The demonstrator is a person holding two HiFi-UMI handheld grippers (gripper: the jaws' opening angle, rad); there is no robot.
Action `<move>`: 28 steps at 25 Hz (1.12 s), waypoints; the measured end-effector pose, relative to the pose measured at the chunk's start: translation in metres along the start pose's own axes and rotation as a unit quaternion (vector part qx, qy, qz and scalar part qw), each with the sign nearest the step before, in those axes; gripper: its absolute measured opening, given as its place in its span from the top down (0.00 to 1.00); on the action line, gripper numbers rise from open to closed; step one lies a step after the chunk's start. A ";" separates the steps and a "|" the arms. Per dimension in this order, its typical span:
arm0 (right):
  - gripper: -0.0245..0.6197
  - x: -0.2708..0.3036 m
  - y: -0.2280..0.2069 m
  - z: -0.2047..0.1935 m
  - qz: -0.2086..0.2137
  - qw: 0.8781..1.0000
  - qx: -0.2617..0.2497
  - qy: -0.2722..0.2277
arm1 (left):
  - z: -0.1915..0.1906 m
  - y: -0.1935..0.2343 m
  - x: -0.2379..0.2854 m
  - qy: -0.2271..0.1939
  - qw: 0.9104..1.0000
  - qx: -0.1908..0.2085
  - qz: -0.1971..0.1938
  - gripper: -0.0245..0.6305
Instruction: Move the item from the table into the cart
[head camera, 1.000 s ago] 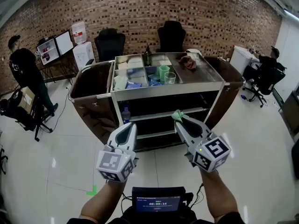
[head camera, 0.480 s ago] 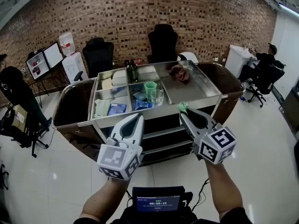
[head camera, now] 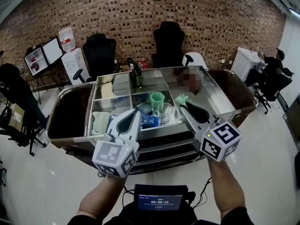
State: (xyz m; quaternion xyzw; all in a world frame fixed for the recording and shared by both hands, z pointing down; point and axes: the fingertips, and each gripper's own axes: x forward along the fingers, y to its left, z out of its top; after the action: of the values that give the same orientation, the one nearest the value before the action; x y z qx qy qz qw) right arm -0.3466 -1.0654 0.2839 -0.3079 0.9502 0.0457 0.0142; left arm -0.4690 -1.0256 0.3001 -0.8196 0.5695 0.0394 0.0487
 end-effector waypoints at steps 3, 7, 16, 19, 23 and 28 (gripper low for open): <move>0.89 0.043 -0.016 0.000 0.034 0.999 -0.003 0.001 | -0.003 0.030 0.024 0.005 1.000 0.012 0.027 0.96; 0.89 0.096 -0.043 -0.005 0.083 0.996 -0.004 0.011 | -0.007 0.059 0.055 0.015 0.999 0.016 0.050 0.96; 0.89 0.238 -0.118 0.024 0.115 0.991 -0.042 0.062 | 0.045 0.164 0.133 0.021 0.997 0.027 0.074 0.96; 0.89 0.277 -0.130 0.029 0.114 0.990 -0.044 0.070 | 0.049 0.198 0.147 0.026 0.997 0.026 0.066 0.96; 0.89 0.309 -0.130 0.024 0.120 0.988 -0.056 0.082 | 0.038 0.235 0.151 0.032 0.997 0.036 0.063 0.96; 0.89 0.343 -0.118 0.021 0.144 0.985 -0.051 0.083 | 0.014 0.262 0.149 0.040 0.996 0.015 0.080 0.96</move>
State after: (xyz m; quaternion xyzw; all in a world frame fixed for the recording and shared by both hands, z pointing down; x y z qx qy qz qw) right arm -0.5551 -1.3591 0.2348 -0.1709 0.9789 0.0703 -0.0869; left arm -0.6625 -1.2528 0.2596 -0.7716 0.6352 0.0018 0.0354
